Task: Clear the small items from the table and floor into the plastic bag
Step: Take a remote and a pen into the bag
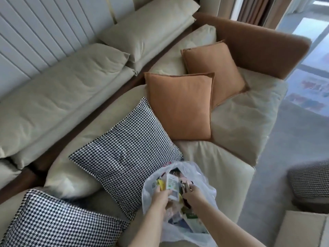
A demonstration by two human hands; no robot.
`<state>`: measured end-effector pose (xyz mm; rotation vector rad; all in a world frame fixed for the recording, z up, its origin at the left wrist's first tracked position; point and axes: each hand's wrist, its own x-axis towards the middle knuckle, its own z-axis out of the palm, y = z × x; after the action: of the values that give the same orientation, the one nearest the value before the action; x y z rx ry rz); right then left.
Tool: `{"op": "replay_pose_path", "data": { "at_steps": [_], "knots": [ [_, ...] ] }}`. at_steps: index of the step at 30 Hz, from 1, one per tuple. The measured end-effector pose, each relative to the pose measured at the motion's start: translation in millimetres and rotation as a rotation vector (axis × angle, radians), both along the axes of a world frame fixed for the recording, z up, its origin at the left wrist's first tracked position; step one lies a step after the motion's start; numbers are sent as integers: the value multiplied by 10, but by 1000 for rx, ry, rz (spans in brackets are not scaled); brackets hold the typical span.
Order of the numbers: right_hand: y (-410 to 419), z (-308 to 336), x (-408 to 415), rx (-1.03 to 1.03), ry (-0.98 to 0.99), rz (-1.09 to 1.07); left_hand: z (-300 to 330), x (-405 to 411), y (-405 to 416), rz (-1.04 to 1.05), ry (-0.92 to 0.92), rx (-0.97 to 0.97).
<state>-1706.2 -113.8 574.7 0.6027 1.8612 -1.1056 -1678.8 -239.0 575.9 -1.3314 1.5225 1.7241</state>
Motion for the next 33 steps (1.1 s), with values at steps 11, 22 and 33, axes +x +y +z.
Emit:
{"op": "replay_pose_path", "data": {
  "at_steps": [11, 22, 33],
  "knots": [
    [89, 95, 31, 60, 70, -25, -33, 203, -62, 5, -63, -146],
    [305, 921, 805, 87, 254, -98, 859, 701, 102, -423, 128, -106],
    [815, 1341, 1910, 217, 453, -159, 1494, 1448, 595, -964, 350, -352]
  ]
}}
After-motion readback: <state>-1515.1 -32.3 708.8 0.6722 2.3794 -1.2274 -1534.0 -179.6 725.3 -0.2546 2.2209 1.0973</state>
